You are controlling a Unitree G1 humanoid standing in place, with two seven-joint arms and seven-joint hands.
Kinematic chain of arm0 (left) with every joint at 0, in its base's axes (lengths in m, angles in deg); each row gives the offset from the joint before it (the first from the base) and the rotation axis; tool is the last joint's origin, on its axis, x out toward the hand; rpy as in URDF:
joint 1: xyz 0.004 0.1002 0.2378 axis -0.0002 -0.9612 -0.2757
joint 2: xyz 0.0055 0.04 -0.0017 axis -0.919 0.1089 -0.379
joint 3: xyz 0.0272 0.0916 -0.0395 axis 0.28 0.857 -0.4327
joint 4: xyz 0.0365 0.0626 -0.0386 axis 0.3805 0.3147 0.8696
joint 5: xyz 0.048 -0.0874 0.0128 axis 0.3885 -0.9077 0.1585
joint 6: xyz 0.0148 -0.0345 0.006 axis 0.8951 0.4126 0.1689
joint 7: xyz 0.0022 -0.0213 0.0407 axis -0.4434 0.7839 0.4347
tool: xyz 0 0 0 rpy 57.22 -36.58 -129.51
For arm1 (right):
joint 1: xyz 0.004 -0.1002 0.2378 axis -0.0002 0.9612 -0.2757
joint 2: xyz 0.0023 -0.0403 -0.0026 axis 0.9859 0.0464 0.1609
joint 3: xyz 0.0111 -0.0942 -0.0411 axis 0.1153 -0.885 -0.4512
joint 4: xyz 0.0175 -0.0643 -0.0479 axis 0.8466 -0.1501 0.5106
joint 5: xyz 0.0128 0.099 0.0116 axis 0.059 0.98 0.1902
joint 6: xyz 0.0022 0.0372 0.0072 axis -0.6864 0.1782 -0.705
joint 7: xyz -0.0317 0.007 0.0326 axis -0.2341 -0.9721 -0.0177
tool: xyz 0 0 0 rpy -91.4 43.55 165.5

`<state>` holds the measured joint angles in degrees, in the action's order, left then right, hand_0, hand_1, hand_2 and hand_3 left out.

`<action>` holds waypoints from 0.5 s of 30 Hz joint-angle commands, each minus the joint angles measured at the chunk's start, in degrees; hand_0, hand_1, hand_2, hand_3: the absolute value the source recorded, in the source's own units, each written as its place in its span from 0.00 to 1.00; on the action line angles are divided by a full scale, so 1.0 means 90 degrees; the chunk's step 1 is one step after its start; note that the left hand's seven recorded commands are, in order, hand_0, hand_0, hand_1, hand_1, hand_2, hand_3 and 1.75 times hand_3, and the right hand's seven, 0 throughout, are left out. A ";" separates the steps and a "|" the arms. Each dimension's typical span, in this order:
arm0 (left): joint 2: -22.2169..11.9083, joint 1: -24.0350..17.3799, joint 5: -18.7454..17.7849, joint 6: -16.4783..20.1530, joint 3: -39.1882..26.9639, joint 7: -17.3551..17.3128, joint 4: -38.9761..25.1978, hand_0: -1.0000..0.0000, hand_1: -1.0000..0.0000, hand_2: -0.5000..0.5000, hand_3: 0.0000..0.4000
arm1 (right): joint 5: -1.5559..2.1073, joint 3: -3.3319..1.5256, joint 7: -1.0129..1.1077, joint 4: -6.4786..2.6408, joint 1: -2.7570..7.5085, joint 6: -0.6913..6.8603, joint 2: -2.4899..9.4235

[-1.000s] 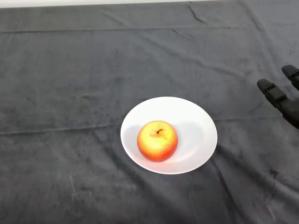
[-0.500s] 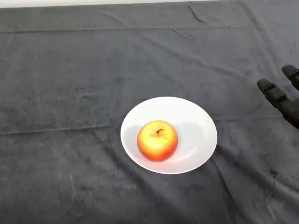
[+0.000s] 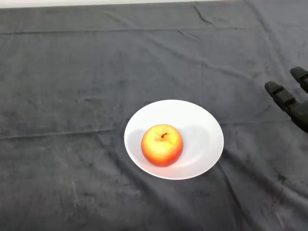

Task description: Move the apple to the plate

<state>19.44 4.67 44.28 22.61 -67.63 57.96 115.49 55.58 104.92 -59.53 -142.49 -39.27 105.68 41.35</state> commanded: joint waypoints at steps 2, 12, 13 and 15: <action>-0.0249 0.0170 0.0010 -0.0134 -0.0042 -0.0021 0.0203 1.00 1.00 0.50 0.00 | -0.0041 0.0145 0.0088 0.0076 -0.0190 -0.0003 -0.0194; -0.0234 0.0166 0.0014 -0.0142 -0.0032 -0.0010 0.0207 1.00 1.00 0.50 0.00 | -0.0044 0.0147 0.0089 0.0074 -0.0191 -0.0003 -0.0195; -0.0233 0.0167 0.0014 -0.0141 -0.0032 -0.0010 0.0208 1.00 1.00 0.50 0.00 | -0.0044 0.0147 0.0089 0.0074 -0.0191 -0.0003 -0.0195; -0.0234 0.0166 0.0013 -0.0141 -0.0032 -0.0013 0.0208 1.00 1.00 0.50 0.00 | -0.0045 0.0148 0.0090 0.0074 -0.0191 -0.0004 -0.0195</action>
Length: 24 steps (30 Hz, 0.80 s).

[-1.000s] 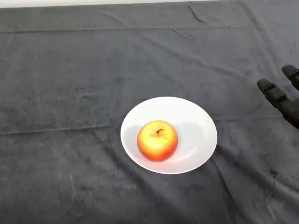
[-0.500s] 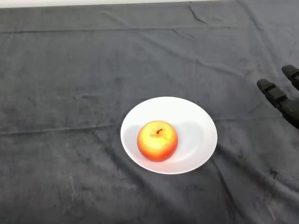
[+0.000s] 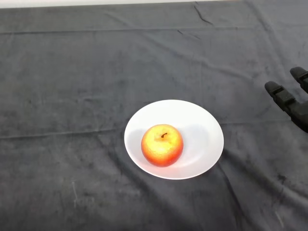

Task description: Move the apple to the plate

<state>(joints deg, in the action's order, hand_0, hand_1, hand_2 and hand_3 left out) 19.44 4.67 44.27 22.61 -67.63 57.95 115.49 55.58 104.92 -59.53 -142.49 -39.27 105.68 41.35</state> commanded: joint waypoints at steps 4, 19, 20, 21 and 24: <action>-0.0237 0.0164 0.0007 -0.0142 -0.0035 -0.0020 0.0209 1.00 1.00 0.50 0.00 | -0.0046 0.0149 0.0090 0.0074 -0.0192 -0.0004 -0.0195; -0.0240 0.0170 -0.0009 -0.0141 -0.0043 -0.0025 0.0210 1.00 1.00 0.50 0.00 | -0.0049 0.0151 0.0091 0.0073 -0.0192 -0.0004 -0.0194; -0.0242 0.0172 -0.0010 -0.0139 -0.0043 -0.0026 0.0211 1.00 1.00 0.50 0.00 | -0.0050 0.0151 0.0091 0.0073 -0.0192 -0.0004 -0.0194; -0.0243 0.0174 -0.0011 -0.0137 -0.0043 -0.0028 0.0211 1.00 1.00 0.50 0.00 | -0.0050 0.0152 0.0091 0.0073 -0.0192 -0.0004 -0.0194; -0.0251 0.0175 -0.0017 -0.0133 -0.0047 -0.0036 0.0211 1.00 1.00 0.50 0.00 | -0.0050 0.0152 0.0091 0.0073 -0.0193 -0.0004 -0.0194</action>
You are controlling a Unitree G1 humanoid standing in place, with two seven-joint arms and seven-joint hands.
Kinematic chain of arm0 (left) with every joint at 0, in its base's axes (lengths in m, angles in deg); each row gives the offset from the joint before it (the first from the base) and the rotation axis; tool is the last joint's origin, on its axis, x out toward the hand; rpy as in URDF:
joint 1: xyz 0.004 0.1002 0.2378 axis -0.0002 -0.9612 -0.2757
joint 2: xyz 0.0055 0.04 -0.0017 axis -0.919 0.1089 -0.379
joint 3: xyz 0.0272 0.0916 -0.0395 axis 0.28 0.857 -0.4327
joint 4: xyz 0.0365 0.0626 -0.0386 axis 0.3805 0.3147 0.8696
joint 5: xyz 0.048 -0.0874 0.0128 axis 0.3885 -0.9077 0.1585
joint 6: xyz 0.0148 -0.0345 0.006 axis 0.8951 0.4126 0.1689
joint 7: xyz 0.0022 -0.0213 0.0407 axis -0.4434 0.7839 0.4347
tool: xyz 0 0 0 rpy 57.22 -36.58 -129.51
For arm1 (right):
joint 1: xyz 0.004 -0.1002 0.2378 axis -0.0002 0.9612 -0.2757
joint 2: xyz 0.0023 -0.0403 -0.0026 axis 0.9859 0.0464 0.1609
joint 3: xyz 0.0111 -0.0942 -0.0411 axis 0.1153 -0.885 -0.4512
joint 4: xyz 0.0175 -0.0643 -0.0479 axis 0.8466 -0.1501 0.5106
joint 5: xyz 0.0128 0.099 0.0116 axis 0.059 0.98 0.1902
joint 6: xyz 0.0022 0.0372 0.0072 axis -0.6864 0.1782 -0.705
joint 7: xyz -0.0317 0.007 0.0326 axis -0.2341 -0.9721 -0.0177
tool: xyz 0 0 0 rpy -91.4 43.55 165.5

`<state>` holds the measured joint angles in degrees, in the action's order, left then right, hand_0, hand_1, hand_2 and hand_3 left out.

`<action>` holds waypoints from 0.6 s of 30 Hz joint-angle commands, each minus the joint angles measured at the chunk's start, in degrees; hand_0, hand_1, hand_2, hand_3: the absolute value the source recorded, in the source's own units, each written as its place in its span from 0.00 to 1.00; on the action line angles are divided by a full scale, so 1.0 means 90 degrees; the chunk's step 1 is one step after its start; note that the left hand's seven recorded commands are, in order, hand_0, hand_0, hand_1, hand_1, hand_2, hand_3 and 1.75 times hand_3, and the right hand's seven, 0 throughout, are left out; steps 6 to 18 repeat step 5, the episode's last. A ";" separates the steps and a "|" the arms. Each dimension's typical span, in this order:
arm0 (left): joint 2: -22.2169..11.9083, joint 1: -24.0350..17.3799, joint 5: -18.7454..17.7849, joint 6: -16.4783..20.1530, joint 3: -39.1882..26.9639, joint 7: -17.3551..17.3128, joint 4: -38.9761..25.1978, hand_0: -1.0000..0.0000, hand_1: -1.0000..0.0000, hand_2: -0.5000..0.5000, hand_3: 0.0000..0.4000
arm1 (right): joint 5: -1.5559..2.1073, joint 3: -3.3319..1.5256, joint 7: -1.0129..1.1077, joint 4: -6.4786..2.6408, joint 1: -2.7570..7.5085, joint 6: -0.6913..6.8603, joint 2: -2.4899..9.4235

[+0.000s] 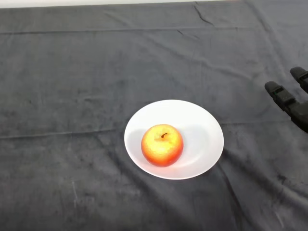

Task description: Move the apple to the plate

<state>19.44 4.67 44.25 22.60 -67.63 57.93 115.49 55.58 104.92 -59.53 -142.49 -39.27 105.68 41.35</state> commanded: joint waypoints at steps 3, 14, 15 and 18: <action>-0.0252 0.0174 -0.0018 -0.0134 -0.0050 -0.0034 0.0212 1.00 1.00 0.50 0.00 | -0.0051 0.0152 0.0092 0.0073 -0.0192 -0.0004 -0.0194; -0.0249 0.0176 -0.0018 -0.0134 -0.0049 -0.0030 0.0212 1.00 1.00 0.50 0.00 | -0.0051 0.0153 0.0092 0.0073 -0.0193 -0.0004 -0.0194; -0.0249 0.0176 -0.0018 -0.0134 -0.0049 -0.0030 0.0212 1.00 1.00 0.50 0.00 | -0.0051 0.0153 0.0092 0.0073 -0.0193 -0.0004 -0.0194; -0.0249 0.0176 -0.0018 -0.0134 -0.0049 -0.0030 0.0212 1.00 1.00 0.50 0.00 | -0.0051 0.0153 0.0092 0.0073 -0.0193 -0.0004 -0.0194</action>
